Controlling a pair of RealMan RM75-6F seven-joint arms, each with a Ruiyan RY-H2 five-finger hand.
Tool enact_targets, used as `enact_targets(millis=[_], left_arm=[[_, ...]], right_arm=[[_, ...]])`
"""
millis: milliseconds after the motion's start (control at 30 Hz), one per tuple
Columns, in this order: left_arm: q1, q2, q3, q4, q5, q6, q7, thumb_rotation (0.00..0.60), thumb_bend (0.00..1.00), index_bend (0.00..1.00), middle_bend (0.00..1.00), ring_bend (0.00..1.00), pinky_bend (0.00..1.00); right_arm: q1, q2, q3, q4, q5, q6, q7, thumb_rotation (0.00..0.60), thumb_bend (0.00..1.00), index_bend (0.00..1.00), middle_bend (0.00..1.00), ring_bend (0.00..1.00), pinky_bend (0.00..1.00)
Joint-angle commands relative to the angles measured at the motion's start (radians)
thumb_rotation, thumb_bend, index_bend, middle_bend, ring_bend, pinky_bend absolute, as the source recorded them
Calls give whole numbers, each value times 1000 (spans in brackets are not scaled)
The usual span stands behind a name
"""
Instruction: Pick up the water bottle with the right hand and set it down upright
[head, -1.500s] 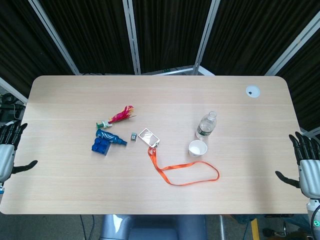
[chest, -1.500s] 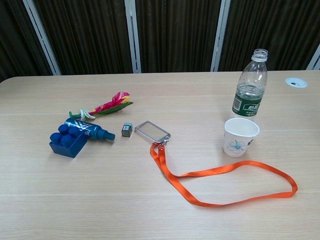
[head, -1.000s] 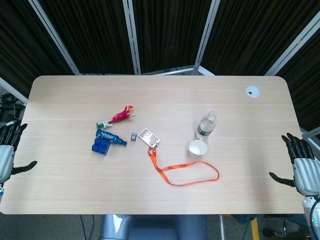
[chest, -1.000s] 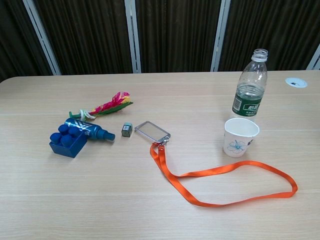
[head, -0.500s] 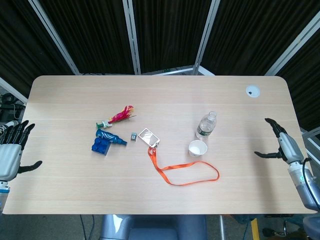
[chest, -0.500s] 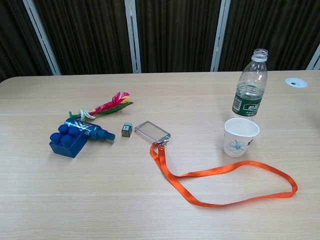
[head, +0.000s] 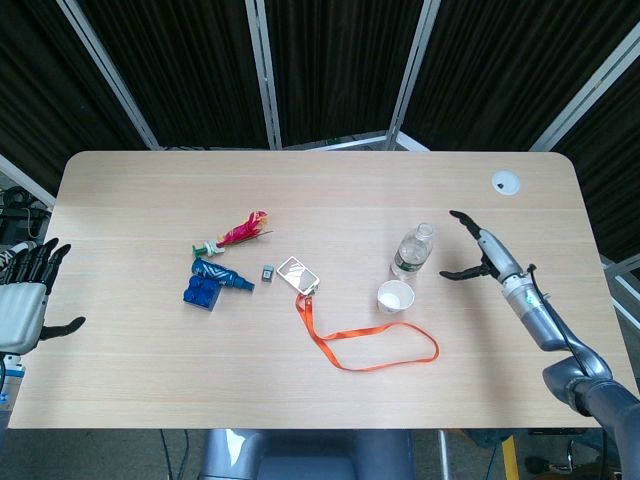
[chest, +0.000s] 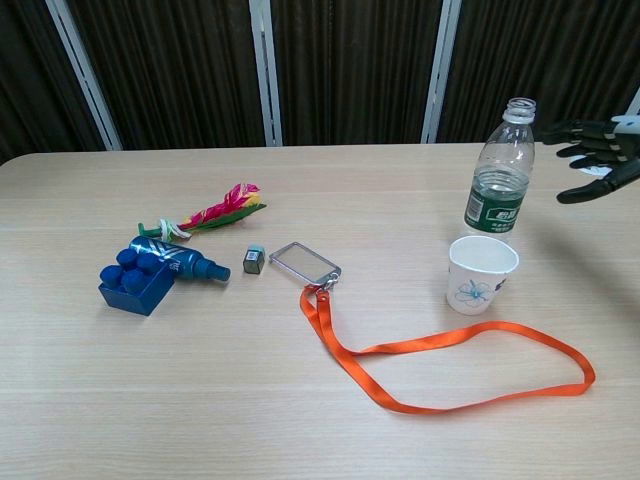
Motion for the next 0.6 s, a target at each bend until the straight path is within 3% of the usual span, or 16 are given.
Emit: enact_targets(millis=[33, 333, 600], left_arm=[[-1, 0, 2, 5, 4, -4, 0, 600, 9, 0, 0, 0, 0], [-9, -3, 3, 31, 15, -24, -30, 600, 8, 0, 0, 0, 0], [-12, -2, 4, 37, 10, -39, -34, 600, 8, 0, 0, 0, 0]], right_arm=[[27, -33, -22, 30, -21, -1, 32, 600, 0, 0, 0, 0, 0], [71, -105, -50, 91, -27, -14, 53, 600, 0, 0, 0, 0, 0], [95, -192, -24, 180, 29, -47, 27, 600, 0, 0, 0, 0, 0]])
